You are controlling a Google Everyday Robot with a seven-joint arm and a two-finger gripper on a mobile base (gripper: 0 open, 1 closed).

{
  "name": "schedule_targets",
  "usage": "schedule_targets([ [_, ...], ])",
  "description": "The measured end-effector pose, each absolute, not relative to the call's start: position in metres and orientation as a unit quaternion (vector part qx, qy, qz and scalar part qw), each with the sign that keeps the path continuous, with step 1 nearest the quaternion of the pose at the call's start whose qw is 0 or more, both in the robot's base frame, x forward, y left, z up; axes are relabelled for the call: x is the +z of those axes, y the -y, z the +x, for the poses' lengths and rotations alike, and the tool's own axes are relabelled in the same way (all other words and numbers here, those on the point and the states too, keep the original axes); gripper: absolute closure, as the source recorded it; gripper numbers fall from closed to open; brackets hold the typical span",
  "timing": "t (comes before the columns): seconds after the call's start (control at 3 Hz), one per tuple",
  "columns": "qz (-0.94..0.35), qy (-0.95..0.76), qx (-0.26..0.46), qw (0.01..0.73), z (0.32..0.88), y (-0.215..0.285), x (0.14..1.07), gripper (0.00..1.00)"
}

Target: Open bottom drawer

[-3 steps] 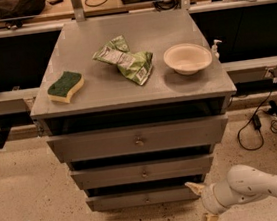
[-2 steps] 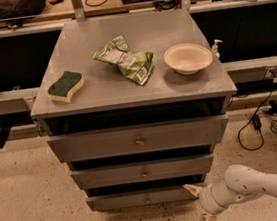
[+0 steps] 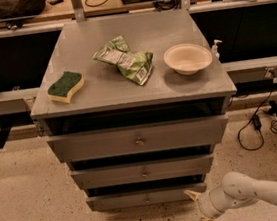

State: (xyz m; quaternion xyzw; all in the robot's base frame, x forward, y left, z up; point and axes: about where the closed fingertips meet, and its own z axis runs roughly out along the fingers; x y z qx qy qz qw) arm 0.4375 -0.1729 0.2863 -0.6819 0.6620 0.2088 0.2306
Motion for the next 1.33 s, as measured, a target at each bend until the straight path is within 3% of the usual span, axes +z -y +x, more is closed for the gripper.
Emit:
schedule_targets([
  [1.33,-0.657,-0.679,0.197,0.263,0.509,0.188,0.229,0.00],
])
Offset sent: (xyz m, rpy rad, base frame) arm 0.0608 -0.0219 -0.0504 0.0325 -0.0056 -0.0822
